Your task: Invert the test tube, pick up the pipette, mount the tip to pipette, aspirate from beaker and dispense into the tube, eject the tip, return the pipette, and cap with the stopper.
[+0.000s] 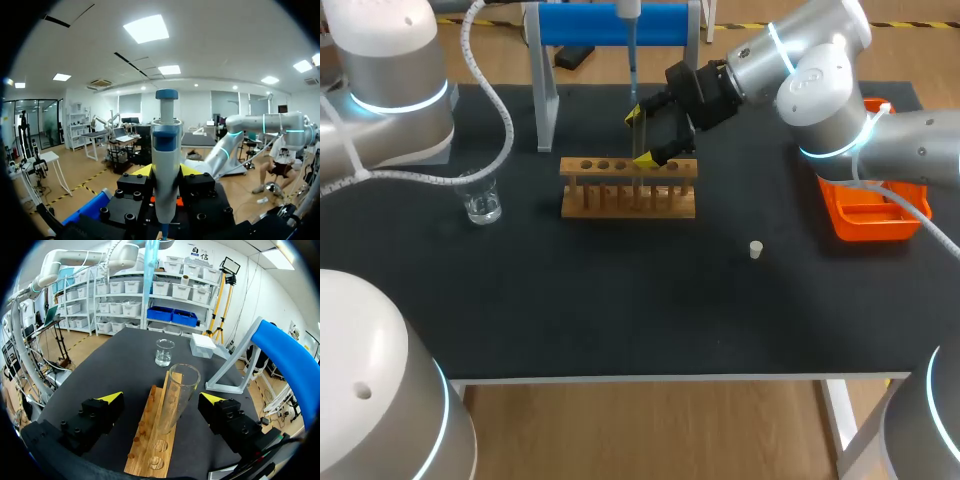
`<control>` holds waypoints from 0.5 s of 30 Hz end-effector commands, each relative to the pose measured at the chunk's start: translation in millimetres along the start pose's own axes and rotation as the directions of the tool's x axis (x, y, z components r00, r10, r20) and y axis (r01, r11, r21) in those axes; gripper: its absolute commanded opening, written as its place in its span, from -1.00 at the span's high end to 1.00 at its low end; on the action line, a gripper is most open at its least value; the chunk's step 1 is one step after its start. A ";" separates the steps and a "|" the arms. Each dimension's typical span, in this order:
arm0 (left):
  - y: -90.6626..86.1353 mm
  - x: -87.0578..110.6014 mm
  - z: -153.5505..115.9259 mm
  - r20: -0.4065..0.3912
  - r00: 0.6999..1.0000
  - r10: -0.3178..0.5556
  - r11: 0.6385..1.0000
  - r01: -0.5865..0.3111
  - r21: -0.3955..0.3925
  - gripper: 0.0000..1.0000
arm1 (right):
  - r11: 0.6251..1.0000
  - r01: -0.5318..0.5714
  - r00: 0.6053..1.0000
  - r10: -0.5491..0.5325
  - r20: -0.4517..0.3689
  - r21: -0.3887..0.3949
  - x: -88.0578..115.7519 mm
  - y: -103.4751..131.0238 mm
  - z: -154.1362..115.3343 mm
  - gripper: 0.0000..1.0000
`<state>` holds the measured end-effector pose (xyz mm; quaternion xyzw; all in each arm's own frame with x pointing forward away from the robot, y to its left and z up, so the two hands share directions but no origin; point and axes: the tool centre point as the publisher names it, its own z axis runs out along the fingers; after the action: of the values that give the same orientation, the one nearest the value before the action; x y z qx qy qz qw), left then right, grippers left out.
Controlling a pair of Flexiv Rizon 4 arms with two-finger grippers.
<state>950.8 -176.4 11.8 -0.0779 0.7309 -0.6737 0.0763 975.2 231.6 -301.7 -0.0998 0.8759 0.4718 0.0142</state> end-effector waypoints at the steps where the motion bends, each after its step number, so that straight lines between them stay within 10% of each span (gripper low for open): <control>1: 2.4 -7.8 5.3 -0.009 1.000 -0.001 1.000 0.001 0.000 1.00 | 1.000 0.001 1.000 -0.001 0.000 0.000 0.1 -0.3 -0.6 -1.00; 15: 7.8 -16.6 9.7 -0.009 1.000 0.027 0.999 -0.027 0.023 1.00 | 1.000 0.001 1.000 -0.001 0.000 0.000 0.1 -0.3 -0.6 -1.00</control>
<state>967.7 -181.9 7.2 -0.0660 0.7269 -0.6785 0.0831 975.2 231.6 -301.7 -0.0998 0.8759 0.4718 0.0142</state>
